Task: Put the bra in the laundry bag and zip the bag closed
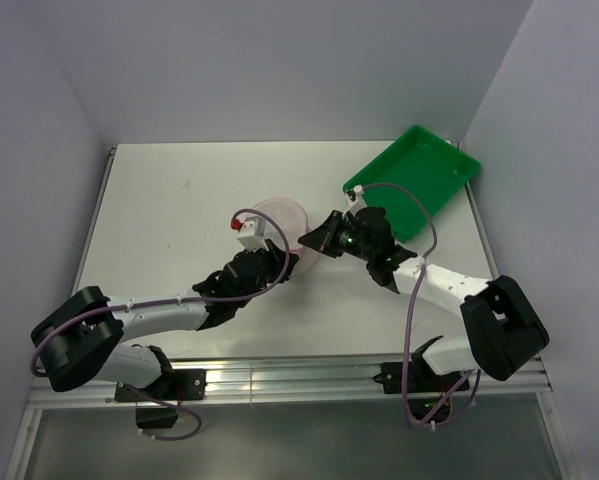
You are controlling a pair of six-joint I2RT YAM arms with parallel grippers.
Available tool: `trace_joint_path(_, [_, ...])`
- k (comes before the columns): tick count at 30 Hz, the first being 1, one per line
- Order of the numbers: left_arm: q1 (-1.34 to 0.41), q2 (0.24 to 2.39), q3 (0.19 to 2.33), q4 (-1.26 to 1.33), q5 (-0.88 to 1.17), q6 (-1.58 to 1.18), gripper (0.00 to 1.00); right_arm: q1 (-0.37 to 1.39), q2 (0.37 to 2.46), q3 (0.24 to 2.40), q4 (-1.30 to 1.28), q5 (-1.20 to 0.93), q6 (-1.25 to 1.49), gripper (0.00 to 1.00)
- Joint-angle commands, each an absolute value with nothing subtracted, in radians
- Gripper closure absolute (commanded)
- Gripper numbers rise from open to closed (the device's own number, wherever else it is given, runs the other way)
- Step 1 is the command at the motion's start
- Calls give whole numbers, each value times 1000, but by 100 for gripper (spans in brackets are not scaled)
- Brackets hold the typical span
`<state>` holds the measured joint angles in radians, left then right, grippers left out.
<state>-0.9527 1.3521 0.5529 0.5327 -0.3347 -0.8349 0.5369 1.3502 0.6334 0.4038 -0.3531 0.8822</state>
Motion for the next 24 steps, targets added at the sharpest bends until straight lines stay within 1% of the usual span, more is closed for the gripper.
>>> trace_joint_path(1, [-957,1310,557,603,-324,-850,100,569,1324,633,416,-312,864,100])
trace_joint_path(7, [-982,1353,630,612,-270,-827,100,647,1330,646,400,-242,861,100])
trace_joint_path(14, [-1005,1368,658,604,-232,-821,100,675,1332,675,345,-195,804,100])
trace_joint_path(17, [-1005,1373,683,548,-224,-808,100,692,1318,686,318,-155,761,100])
trace_joint_path(19, [-1005,1356,687,505,-233,-798,100,693,1284,677,292,-97,727,100])
trace_joint_path(21, [-1003,1307,649,482,-259,-793,100,677,1258,669,261,-58,712,100])
trace_joint_path(24, [-989,1241,592,450,-279,-805,100,634,1239,667,259,-93,707,100])
